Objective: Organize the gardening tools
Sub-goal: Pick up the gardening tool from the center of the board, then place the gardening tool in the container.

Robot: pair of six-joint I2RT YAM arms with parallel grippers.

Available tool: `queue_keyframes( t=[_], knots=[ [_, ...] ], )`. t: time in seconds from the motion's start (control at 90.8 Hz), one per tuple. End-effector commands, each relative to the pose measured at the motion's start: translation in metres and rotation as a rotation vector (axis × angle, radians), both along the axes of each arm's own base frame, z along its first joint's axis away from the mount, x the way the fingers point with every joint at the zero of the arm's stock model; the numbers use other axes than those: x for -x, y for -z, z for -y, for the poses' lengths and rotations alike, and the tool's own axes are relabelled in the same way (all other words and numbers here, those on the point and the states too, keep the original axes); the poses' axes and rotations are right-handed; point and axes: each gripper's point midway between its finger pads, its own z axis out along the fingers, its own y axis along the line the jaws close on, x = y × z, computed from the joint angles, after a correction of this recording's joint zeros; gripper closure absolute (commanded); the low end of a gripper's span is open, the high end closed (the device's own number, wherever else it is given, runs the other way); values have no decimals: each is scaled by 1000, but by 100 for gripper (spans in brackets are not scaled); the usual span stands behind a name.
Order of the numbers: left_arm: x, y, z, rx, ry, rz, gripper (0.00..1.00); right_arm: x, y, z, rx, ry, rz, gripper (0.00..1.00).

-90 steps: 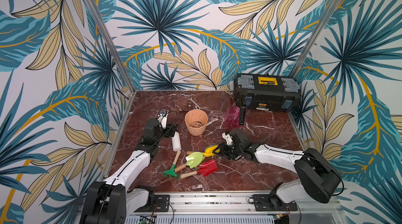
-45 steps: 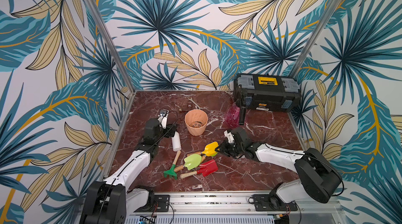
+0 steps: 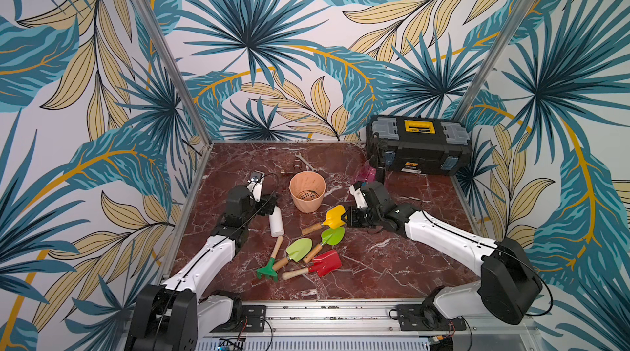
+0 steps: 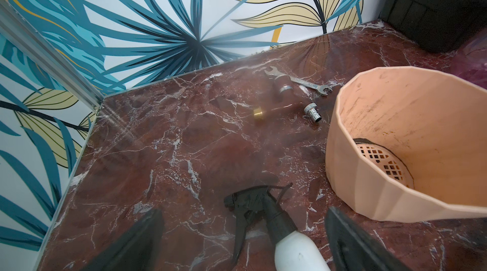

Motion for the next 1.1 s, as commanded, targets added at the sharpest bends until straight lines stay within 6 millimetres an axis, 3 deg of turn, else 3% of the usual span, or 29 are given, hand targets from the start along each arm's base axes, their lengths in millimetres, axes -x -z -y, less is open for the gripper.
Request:
queue_keyframes(
  t=[0.0,0.264,0.429,0.76,0.859,1.09],
  knots=[
    [0,-20,4,19,13,53,0,2,0,15,154,-119,69,91],
    [-1,-20,4,22,13,55,0,-13,-49,16,271,-266,240,91],
    [-2,-19,5,21,15,56,0,-14,-85,4,261,-389,340,91],
    [-2,-18,4,21,14,54,0,-58,-157,-14,319,-374,506,91],
    [-1,-18,4,21,16,53,0,-73,-166,-21,344,-368,534,91],
    [-1,-16,5,19,20,50,0,-106,-163,-28,475,-345,552,91]
  ],
)
